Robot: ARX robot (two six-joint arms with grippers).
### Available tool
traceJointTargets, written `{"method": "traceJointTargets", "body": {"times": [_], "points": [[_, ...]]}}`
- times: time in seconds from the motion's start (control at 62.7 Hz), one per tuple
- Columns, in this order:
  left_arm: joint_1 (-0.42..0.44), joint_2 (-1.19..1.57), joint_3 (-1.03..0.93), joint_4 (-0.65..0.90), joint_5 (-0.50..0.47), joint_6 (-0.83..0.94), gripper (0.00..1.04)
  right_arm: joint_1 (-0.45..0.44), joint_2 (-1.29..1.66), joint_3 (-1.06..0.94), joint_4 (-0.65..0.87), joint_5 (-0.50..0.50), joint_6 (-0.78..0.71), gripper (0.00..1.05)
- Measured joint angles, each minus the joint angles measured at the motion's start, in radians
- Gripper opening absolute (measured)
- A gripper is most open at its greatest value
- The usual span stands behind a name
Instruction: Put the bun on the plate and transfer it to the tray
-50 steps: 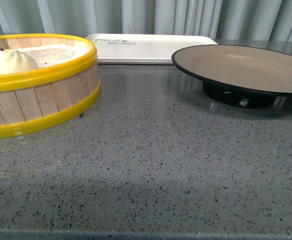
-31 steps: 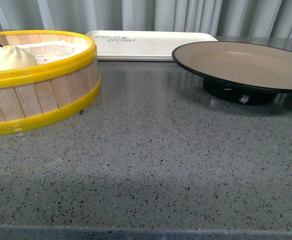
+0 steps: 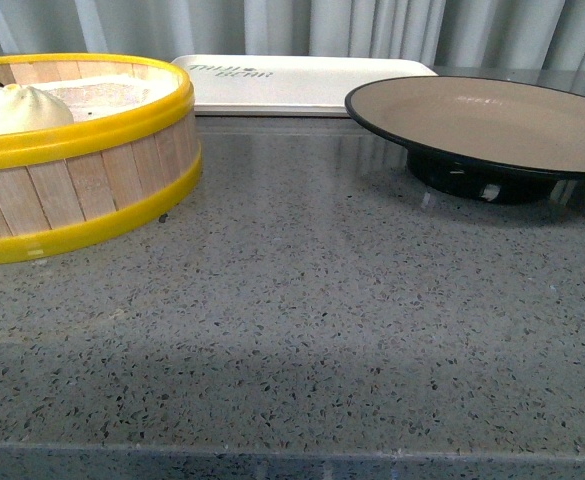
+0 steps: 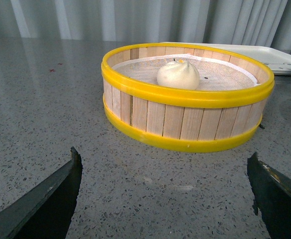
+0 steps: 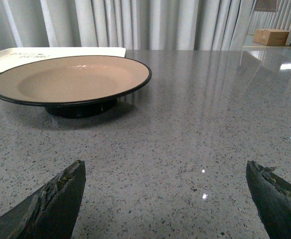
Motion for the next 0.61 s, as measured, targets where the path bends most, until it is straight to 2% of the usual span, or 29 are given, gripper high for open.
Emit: {"method": "traceJointTargets", "body": {"times": [0.064,0.112,0.128,0.159,0.223,0.287,0.383,0.462,0.606], "points": [[0.002,0.002,0.001,-0.002,0.006,-0.002,0.98,0.000,0.000,0.000,0.000,0.000,0.000,0.96],[0.032,0.051,0.037,-0.103,0.094,-0.030,0.98,0.000,0.000,0.000,0.000,0.000,0.000,0.96],[0.050,0.094,0.067,-0.175,0.169,-0.053,0.98,0.000,0.000,0.000,0.000,0.001,0.000,0.96],[0.067,0.171,0.116,-0.267,0.247,-0.072,0.98,0.000,0.000,0.000,0.000,0.000,0.000,0.96],[0.096,0.318,0.240,-0.357,0.327,-0.098,0.98,0.000,0.000,0.000,0.000,-0.003,0.000,0.96],[0.126,0.393,0.308,-0.338,0.367,-0.114,0.98,0.000,0.000,0.000,0.000,0.000,0.000,0.96],[0.159,0.489,0.401,-0.262,0.368,-0.132,0.98,0.000,0.000,0.000,0.000,0.000,0.000,0.96],[0.146,0.592,0.502,-0.187,0.323,-0.137,0.98,0.000,0.000,0.000,0.000,0.000,0.000,0.96],[-0.011,0.781,0.658,-0.107,0.200,-0.131,0.98,0.000,0.000,0.000,0.000,0.000,0.000,0.96]]}}
